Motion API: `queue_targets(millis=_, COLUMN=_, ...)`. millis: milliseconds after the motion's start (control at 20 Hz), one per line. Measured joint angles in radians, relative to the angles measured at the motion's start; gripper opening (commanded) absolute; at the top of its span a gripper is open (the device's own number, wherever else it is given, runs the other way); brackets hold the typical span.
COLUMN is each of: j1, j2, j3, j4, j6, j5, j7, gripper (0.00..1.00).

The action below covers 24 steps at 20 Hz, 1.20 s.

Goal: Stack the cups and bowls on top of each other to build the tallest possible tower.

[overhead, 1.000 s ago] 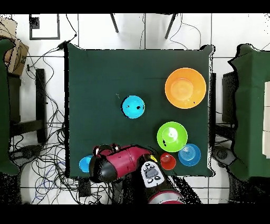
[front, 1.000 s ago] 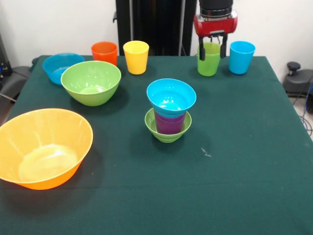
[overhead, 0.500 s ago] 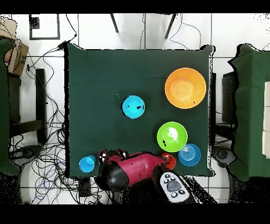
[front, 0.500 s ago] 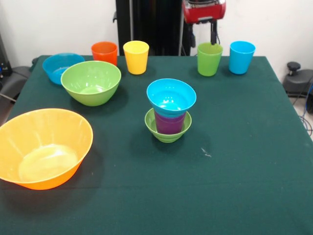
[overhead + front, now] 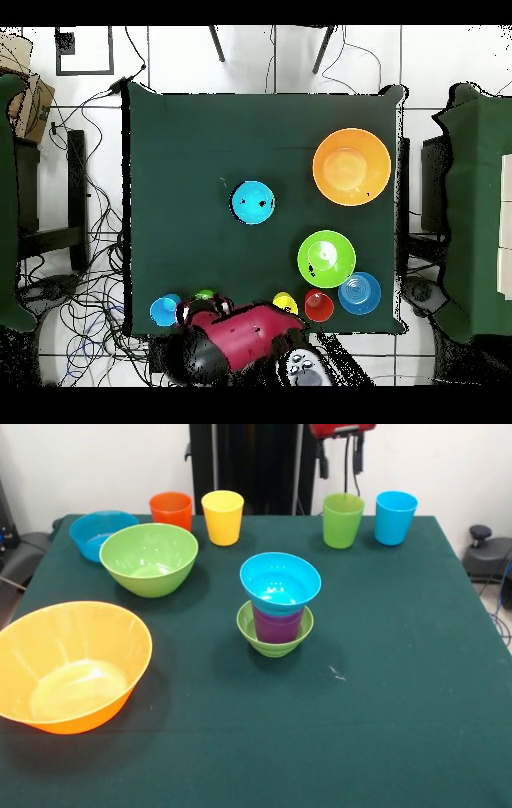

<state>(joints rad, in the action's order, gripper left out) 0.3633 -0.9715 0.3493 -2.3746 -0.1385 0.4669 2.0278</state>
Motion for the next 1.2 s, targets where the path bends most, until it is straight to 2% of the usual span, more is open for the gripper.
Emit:
queue_targets(millis=150, j1=-0.11, j2=-0.021, j3=-0.05, j4=0.0, j6=0.0, j5=0.0, j7=0.0, gripper=1.0)
queue_targets(millis=250, j1=-0.208, j2=-0.04, j3=-0.097, j4=-0.001, j6=0.0, j5=0.0, j7=0.0, gripper=1.0)
queue_targets(millis=300, j1=-0.215, j2=-0.041, j3=-0.1, j4=-0.001, j6=0.0, j5=0.0, j7=0.0, gripper=1.0)
queue_targets(millis=450, j1=-0.29, j2=-0.051, j3=-0.148, j4=0.002, j6=0.0, j5=0.0, j7=0.0, gripper=1.0)
queue_targets(millis=600, j1=-0.355, j2=-0.054, j3=-0.223, j4=0.018, j6=-0.017, j5=0.0, j7=0.0, gripper=1.0)
queue_targets(millis=750, j1=-0.394, j2=-0.054, j3=-0.3, j4=0.044, j6=-0.05, j5=0.0, j7=0.0, gripper=1.0)
queue_targets(millis=1200, j1=-0.4, j2=0.001, j3=-0.421, j4=0.108, j6=-0.073, j5=0.0, j7=0.0, gripper=1.0)
